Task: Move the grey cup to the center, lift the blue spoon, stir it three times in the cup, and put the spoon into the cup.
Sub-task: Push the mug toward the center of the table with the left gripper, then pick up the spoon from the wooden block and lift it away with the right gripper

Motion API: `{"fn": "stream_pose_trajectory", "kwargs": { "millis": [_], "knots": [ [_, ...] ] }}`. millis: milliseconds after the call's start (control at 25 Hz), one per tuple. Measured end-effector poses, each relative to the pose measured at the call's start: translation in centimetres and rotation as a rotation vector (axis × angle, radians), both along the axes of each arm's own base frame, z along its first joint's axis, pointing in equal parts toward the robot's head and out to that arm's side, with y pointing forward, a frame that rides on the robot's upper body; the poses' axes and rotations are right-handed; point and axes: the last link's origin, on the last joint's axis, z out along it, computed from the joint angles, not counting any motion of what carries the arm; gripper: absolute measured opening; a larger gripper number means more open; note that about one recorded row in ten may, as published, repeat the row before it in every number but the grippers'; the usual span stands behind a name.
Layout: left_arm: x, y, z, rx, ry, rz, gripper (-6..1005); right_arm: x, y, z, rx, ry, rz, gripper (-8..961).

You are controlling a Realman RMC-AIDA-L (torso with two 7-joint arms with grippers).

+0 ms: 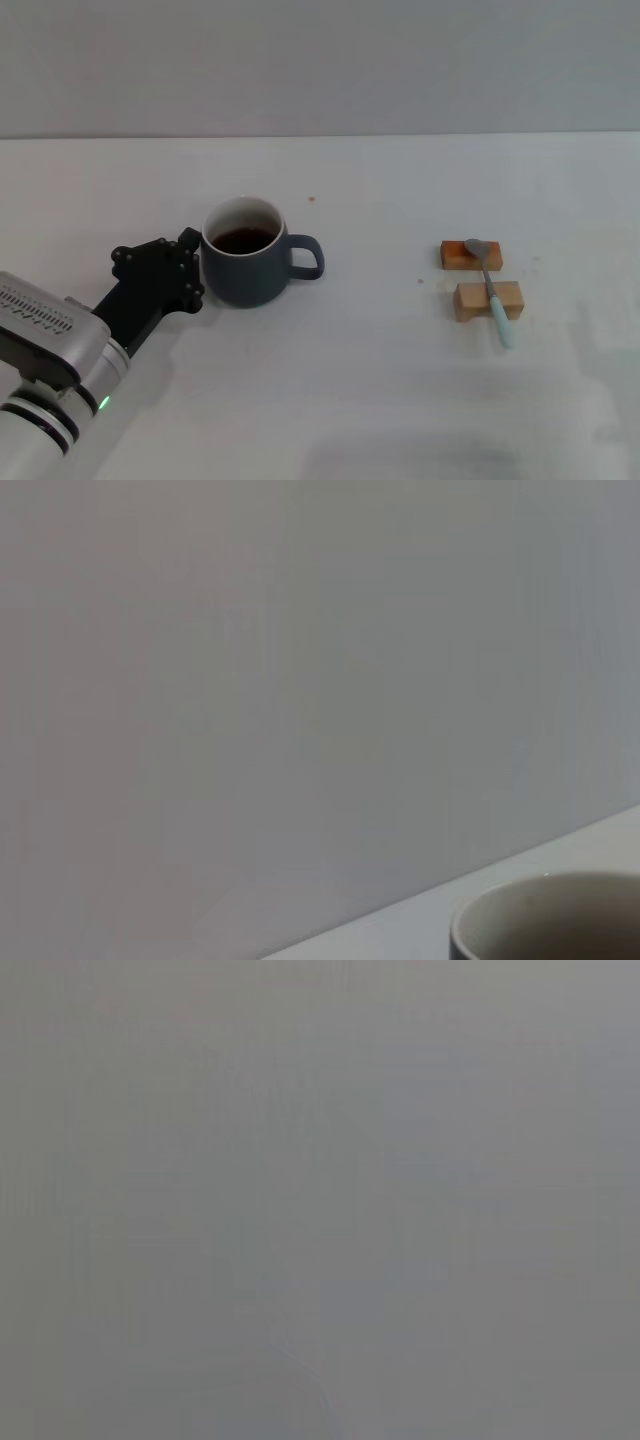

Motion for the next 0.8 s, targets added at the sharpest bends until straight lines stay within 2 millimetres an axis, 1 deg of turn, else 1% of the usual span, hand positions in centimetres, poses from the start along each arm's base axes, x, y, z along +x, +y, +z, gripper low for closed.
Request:
{"fn": "stream_pose_trajectory", "kwargs": {
  "millis": [200,360,520,640,720,760,800],
  "knots": [
    [0.5,0.0,-0.4,-0.014,-0.007,-0.016,-2,0.0,0.0,0.0,-0.001,0.000,-0.001,735],
    [1.2,-0.3,-1.1,-0.040,-0.018,-0.037,-2,0.1,0.0,-0.1,-0.006,-0.001,-0.004,735],
    [1.4,-0.4,-1.3,-0.050,-0.018,-0.044,-2,0.1,0.0,-0.1,-0.008,-0.001,-0.006,735],
    [1.0,-0.7,-1.1,-0.040,-0.023,-0.031,-2,0.1,-0.1,-0.2,-0.013,-0.002,-0.008,734],
    [0.2,-1.0,-0.4,-0.006,-0.033,-0.001,-2,0.2,-0.1,-0.4,-0.027,-0.005,-0.013,734],
    [-0.9,-1.6,0.5,0.044,-0.054,0.039,-2,0.4,-0.2,-0.7,-0.050,-0.011,-0.027,734],
    [-0.9,-1.6,0.5,0.044,-0.054,0.039,-2,0.4,-0.2,-0.7,-0.050,-0.011,-0.027,734]
  ]
}}
